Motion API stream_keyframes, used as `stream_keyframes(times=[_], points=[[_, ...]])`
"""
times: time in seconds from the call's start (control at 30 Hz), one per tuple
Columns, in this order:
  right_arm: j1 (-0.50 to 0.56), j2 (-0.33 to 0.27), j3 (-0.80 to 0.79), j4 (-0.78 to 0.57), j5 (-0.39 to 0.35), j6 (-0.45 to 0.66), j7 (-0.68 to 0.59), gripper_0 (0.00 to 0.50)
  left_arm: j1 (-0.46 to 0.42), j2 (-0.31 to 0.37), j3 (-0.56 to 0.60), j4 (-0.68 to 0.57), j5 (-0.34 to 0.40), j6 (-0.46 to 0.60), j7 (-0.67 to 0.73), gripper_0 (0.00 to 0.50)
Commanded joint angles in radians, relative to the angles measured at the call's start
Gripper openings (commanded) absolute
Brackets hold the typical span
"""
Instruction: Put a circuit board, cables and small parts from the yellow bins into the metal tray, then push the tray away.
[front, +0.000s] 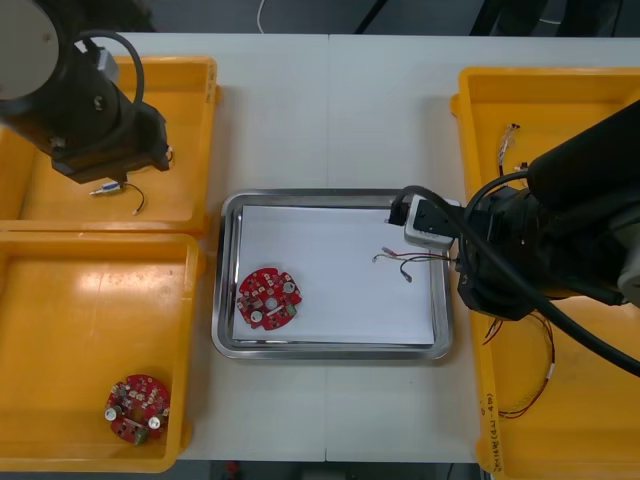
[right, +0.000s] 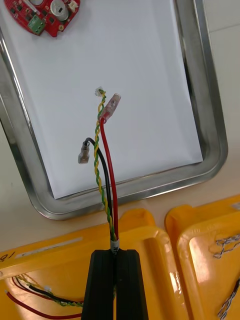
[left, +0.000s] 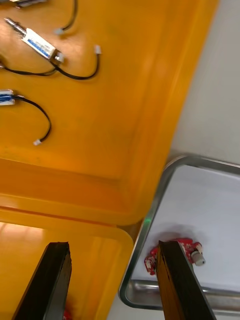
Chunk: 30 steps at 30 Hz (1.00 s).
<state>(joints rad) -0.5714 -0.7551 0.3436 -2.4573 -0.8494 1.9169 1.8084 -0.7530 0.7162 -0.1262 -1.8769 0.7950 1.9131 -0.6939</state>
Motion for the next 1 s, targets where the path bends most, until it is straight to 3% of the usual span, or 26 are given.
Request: stream_keyframes(times=[0.03,0.23,0.63,0.83,1.0], points=[[-0.033,0.060,0.043,0.051,0.041,0.003,0.080,0.000,-0.023,0.048,0.097,0.061,-0.037,0.007,-0.059,0.500],[-0.038,0.128,0.052,0.135,0.096,0.003,0.154,0.000,-0.023,0.045,0.155,0.160,-0.122,0.007,-0.147,0.500],[-0.062,0.209,0.175,0.205,0.260,0.003,0.157,0.000,-0.097,0.042,0.188,0.386,-0.178,-0.012,-0.147,0.500],[-0.062,0.249,0.195,0.250,0.274,0.003,0.180,0.000,-0.146,0.012,0.186,0.490,-0.195,-0.080,-0.134,0.500],[-0.071,0.267,0.252,0.261,0.329,-0.015,0.204,0.000,-0.175,-0.015,0.158,0.573,-0.235,-0.174,-0.133,0.500]])
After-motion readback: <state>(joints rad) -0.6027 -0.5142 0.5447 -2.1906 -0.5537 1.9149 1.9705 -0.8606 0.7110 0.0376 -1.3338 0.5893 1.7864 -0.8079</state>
